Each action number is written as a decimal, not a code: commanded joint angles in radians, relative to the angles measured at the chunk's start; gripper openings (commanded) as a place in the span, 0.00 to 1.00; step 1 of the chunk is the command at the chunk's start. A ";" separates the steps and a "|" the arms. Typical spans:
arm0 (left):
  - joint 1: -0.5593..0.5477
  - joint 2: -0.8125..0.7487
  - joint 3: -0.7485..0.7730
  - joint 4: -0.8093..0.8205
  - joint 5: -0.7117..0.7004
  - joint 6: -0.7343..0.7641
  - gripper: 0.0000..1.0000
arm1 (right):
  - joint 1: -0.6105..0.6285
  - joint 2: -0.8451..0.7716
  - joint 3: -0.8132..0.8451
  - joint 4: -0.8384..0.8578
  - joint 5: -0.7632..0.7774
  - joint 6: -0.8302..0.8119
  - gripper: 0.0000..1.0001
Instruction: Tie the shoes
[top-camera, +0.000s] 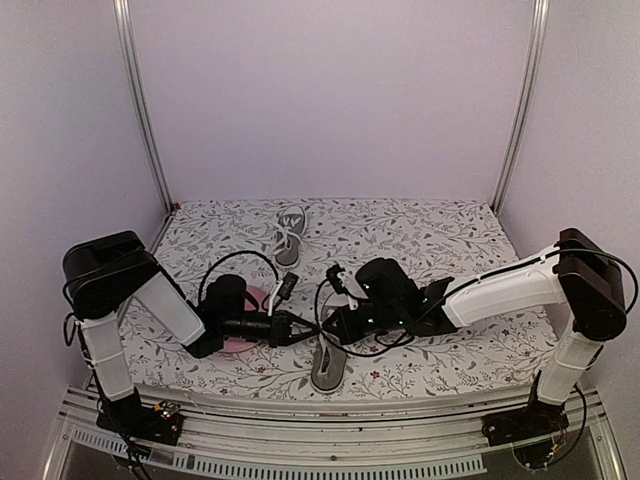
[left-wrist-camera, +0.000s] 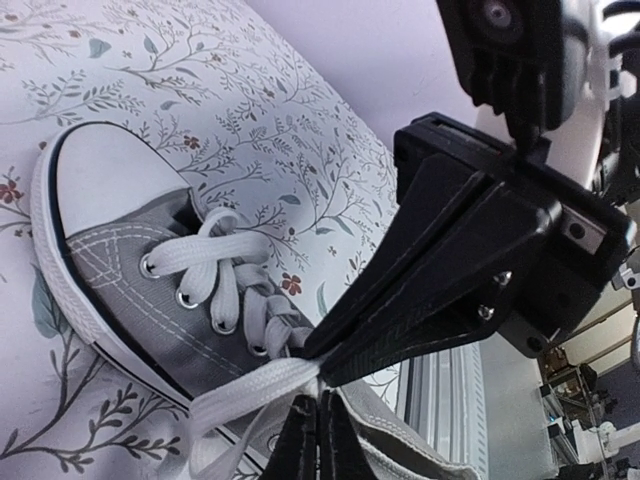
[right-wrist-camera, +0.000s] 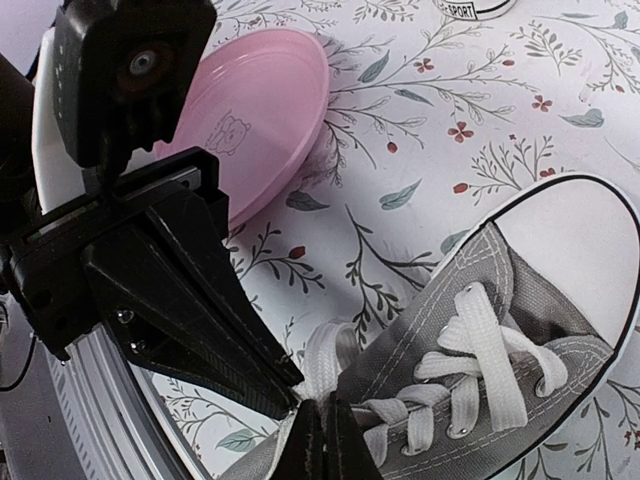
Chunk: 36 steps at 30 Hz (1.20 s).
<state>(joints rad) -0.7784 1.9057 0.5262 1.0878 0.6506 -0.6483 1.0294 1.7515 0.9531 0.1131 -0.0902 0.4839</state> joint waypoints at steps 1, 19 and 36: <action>0.018 -0.039 -0.043 0.016 -0.042 -0.004 0.00 | -0.007 -0.044 -0.026 -0.007 0.008 0.013 0.02; 0.026 -0.040 -0.091 0.033 -0.033 0.005 0.00 | -0.012 -0.035 -0.027 0.011 -0.022 0.022 0.03; 0.028 -0.064 -0.143 -0.025 -0.111 0.006 0.00 | -0.015 -0.035 -0.028 0.011 -0.026 0.021 0.02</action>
<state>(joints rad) -0.7616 1.8572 0.4099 1.0943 0.5667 -0.6479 1.0260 1.7401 0.9382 0.1280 -0.1116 0.4999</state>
